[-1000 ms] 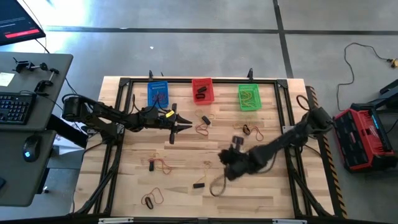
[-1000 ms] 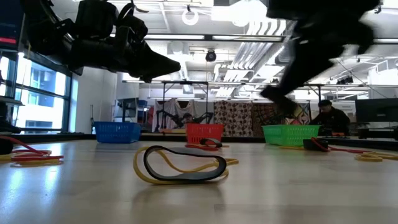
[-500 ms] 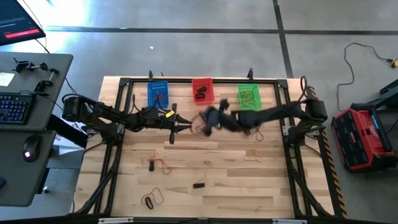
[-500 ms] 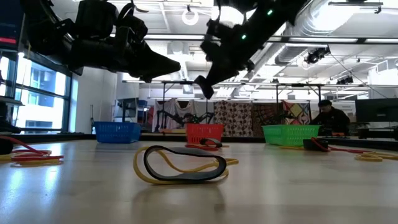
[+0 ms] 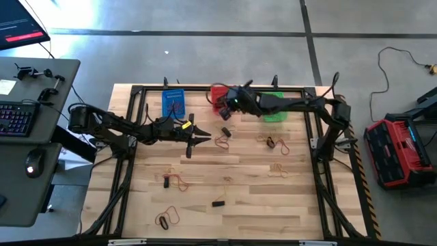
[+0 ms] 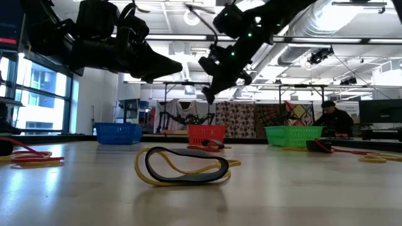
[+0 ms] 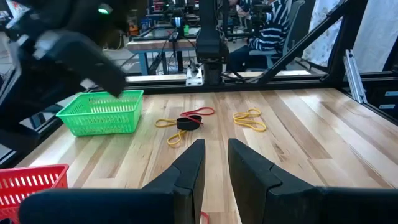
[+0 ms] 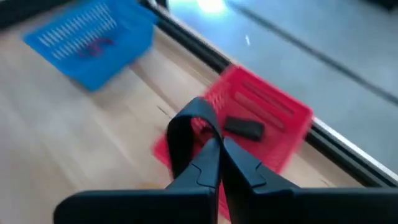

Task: Sort rubber bands into baskets
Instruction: Put the black rubber band into the red bin

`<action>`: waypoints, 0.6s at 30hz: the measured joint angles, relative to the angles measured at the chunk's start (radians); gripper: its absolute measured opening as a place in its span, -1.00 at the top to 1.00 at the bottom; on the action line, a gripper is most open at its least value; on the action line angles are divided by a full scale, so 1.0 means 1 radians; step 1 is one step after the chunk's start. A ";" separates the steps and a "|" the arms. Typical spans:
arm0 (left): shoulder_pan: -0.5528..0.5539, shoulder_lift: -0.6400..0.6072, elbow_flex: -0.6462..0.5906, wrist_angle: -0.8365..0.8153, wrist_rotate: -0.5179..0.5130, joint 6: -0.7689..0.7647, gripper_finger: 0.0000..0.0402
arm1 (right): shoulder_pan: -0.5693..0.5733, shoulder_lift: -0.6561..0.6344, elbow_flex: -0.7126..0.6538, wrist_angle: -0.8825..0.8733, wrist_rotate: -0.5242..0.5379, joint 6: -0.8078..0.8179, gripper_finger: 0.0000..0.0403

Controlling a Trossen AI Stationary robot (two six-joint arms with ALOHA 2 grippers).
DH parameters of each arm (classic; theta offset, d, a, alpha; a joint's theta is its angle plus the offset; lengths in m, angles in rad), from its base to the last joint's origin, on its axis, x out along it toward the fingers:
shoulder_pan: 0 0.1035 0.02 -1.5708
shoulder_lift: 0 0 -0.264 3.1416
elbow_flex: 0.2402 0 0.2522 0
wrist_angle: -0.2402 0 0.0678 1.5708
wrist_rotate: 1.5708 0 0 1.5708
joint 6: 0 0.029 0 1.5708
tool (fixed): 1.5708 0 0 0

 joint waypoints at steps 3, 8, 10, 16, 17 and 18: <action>0.000 0.000 0.000 -0.001 0.000 -0.002 0.69 | -0.037 0.061 0.119 -0.164 -0.038 0.010 1.00; 0.000 0.000 0.000 0.000 0.000 -0.002 0.69 | -0.080 0.182 0.310 -0.329 -0.115 0.008 1.00; 0.000 0.000 0.000 -0.001 0.000 -0.003 0.69 | -0.092 0.233 0.371 -0.387 -0.132 0.003 1.00; 0.000 0.000 0.000 -0.005 0.000 -0.002 0.69 | -0.107 0.351 0.500 -0.519 -0.187 -0.002 1.00; 0.000 0.000 0.000 -0.005 0.000 -0.002 0.69 | -0.106 0.368 0.510 -0.532 -0.189 -0.002 1.00; 0.000 0.000 0.000 -0.006 0.000 -0.003 0.69 | -0.106 0.382 0.515 -0.541 -0.189 -0.003 1.00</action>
